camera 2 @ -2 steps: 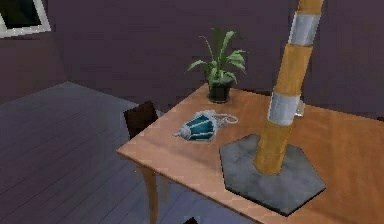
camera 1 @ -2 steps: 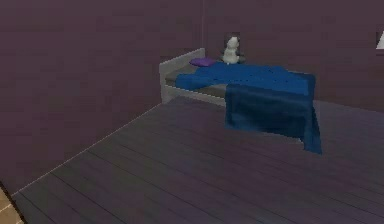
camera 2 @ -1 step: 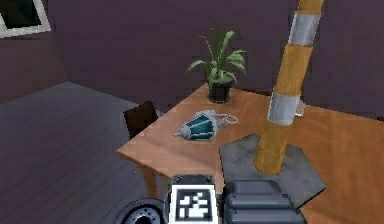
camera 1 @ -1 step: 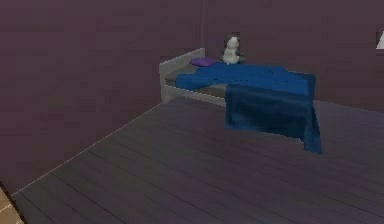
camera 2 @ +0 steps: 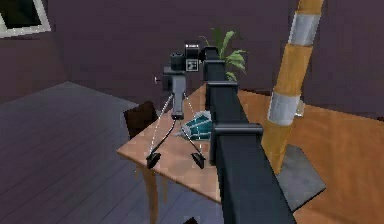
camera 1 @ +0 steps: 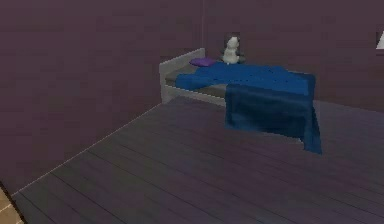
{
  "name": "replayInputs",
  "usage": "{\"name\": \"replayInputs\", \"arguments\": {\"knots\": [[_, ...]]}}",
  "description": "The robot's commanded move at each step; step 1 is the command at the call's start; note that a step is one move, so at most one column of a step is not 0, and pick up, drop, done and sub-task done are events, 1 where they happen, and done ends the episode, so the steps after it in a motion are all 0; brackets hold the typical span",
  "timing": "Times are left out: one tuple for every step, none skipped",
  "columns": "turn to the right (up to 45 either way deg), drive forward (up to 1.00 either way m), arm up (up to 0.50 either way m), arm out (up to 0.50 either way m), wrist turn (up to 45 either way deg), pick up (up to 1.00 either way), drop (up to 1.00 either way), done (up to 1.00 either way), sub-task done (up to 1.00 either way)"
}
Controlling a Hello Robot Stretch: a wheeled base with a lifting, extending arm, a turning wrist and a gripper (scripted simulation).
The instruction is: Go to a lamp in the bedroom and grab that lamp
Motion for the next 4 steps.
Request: {"name": "replayInputs", "arguments": {"knots": [[0.0,0.0,0.0,0.0,45.0,0.0,0.0,0.0,0.0],[0.0,0.0,0.0,0.0,45.0,0.0,0.0,0.0,0.0],[0.0,0.0,0.0,0.0,45.0,0.0,0.0,0.0,0.0],[0.0,0.0,0.0,0.0,30.0,0.0,0.0,0.0,0.0]]}}
